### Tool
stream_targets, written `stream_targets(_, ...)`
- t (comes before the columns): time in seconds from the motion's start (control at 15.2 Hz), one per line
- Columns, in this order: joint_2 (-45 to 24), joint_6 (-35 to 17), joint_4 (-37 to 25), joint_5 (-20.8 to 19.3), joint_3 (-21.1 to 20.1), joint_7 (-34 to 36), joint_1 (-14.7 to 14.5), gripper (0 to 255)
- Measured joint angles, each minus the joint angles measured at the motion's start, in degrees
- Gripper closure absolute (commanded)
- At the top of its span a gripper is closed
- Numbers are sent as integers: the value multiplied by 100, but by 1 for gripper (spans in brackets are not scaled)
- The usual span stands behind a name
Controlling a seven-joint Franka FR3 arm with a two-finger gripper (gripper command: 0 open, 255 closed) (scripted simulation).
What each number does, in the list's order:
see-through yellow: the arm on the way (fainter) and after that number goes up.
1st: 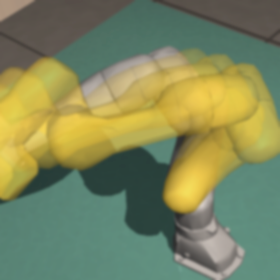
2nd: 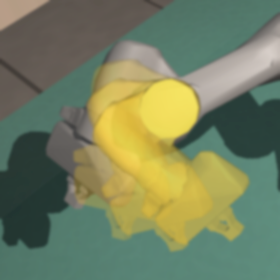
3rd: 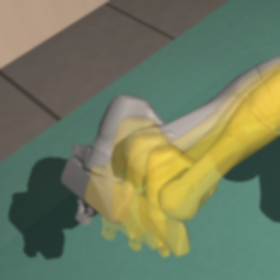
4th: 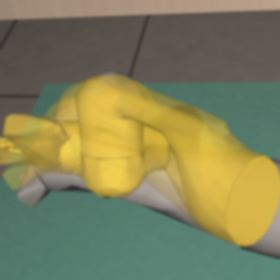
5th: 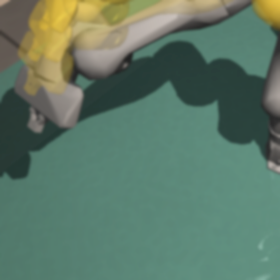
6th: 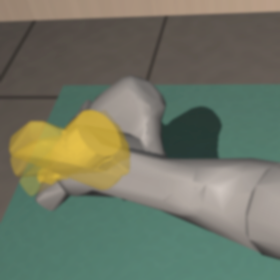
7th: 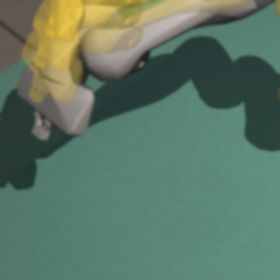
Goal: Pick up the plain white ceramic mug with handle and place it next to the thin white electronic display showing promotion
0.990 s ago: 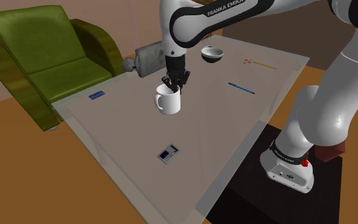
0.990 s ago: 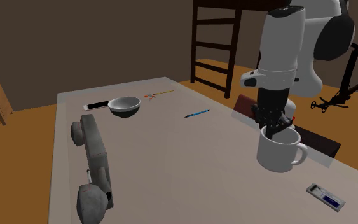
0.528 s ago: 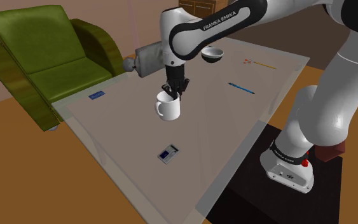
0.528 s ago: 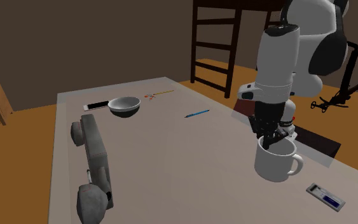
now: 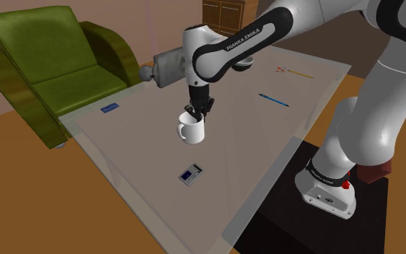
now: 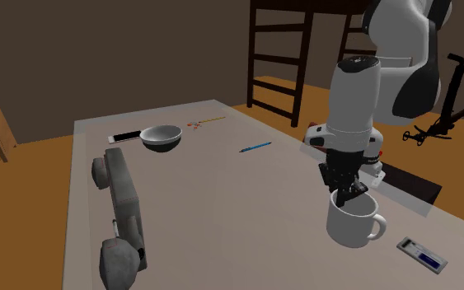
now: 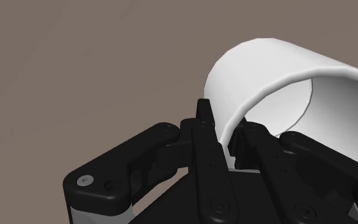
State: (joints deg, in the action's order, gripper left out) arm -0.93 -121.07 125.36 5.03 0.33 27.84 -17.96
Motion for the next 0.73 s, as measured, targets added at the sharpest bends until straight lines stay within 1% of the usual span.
stream_targets(0.2,-96,-168,72,11,-6,-8,-6,255)
stream_targets(0.59,-108,-208,97,13,-7,-8,-7,255)
stream_targets(0.66,-109,-208,97,13,-7,-9,-7,0)
stream_targets(0.73,-108,-209,96,13,-7,-9,-7,0)
